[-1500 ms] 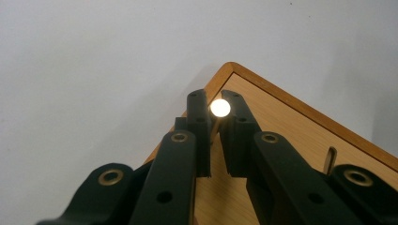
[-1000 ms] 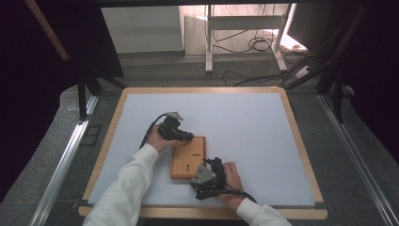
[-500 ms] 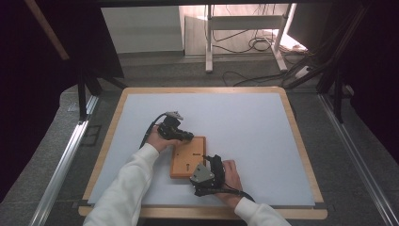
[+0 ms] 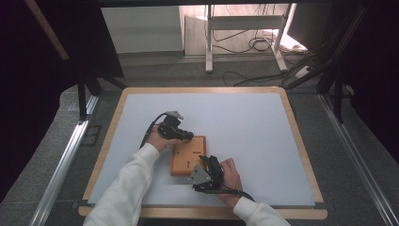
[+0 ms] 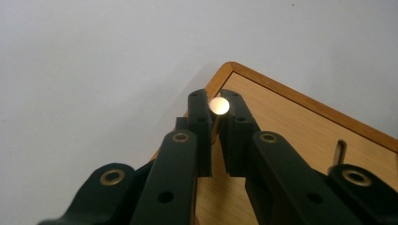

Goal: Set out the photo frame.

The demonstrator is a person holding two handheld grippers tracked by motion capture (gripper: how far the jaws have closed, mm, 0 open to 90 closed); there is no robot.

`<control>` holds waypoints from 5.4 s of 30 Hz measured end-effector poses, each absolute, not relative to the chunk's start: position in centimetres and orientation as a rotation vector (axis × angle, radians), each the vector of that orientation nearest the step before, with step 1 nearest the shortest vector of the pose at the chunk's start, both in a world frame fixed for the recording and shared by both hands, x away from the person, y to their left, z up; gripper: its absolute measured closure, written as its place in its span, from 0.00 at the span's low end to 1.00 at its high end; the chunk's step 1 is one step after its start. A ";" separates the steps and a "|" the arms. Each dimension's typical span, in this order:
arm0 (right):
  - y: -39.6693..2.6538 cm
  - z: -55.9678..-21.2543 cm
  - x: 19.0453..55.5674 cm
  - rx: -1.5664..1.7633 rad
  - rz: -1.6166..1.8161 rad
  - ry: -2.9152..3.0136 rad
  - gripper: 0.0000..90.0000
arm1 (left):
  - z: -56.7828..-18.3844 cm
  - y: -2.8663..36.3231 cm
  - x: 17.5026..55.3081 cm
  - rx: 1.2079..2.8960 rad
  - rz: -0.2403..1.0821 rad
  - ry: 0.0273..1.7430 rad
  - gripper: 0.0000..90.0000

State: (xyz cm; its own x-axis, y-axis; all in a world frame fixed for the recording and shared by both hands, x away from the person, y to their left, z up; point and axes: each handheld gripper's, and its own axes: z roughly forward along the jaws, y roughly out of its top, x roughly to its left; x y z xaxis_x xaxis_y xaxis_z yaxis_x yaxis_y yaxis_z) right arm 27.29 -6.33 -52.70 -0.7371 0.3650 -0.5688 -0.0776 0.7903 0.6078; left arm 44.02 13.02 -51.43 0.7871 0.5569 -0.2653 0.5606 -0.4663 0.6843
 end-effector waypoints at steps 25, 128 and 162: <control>-6.7 -52.3 27.3 0.192 0.795 2.257 0.43 | -50.6 18.6 38.3 2.051 0.230 0.944 0.42; -4.5 -43.3 33.8 0.011 0.762 2.391 0.75 | -53.7 21.4 35.5 2.058 0.213 0.987 0.35; -7.1 -40.2 31.6 0.032 1.058 2.519 0.77 | -53.6 21.5 35.6 2.060 0.215 0.990 0.35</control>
